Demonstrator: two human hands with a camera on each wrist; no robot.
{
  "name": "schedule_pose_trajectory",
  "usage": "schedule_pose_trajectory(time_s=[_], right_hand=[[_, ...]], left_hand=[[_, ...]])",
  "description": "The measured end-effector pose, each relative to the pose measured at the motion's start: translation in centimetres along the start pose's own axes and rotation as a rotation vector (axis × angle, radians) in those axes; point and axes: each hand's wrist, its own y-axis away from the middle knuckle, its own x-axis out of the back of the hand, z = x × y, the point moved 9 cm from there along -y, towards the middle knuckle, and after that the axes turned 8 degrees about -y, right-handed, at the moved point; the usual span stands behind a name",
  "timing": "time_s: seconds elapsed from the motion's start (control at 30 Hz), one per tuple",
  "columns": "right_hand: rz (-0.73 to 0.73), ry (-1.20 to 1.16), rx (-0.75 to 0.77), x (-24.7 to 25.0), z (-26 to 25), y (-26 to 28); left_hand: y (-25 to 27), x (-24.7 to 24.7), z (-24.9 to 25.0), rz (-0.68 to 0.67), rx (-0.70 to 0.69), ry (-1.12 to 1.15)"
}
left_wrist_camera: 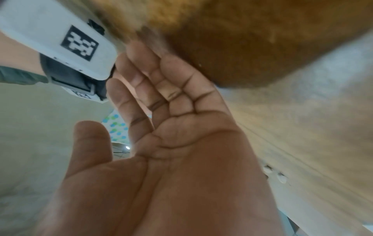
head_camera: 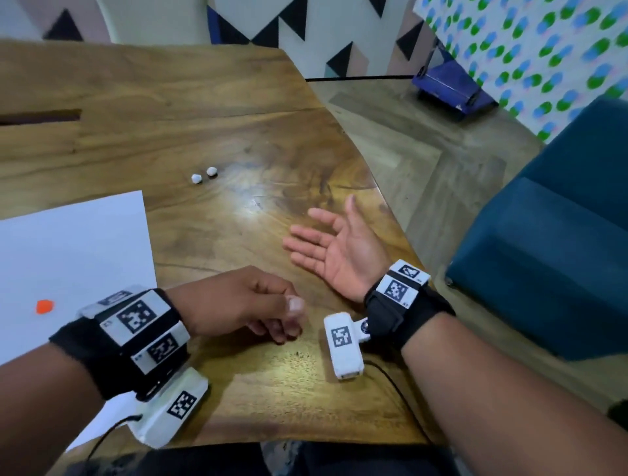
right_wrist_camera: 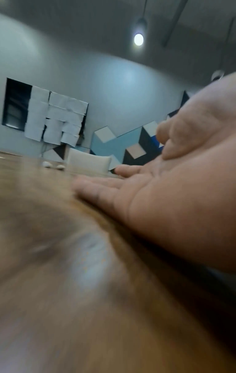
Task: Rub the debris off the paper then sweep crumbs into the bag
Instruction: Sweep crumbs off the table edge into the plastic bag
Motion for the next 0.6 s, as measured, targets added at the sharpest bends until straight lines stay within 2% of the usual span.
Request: schedule_pose_trajectory(time_s=[0.07,0.13,0.23,0.3,0.4,0.53,0.6], right_hand=[[0.105,-0.087,0.15,1.3,-2.8,-0.6],[0.079,-0.153,0.186,0.4,-2.7,-1.0],[-0.098,-0.127,0.045,-5.1,1.2,-2.7],[-0.14,-0.109,-0.014,-8.1,3.5,-3.5],[-0.082,-0.226,0.027,-8.0,2.9,-4.6],[0.097,-0.393,0.304,-1.7,-3.2,-4.4],[0.091,-0.431,0.394,-1.0,-4.6,-4.0]], left_hand=[[0.7,1.6,-0.3,0.062,-0.025,-0.01],[1.5,3.5,-1.0,0.157,-0.037,0.029],[2.2,6.4,-2.5,0.337,-0.018,0.165],[2.6,7.7,-3.5,0.429,0.038,0.256],[3.0,8.1,-5.0,0.422,0.126,0.322],[3.4,7.5,-5.6,0.355,0.154,0.331],[3.4,7.7,-5.7,0.379,0.143,0.332]])
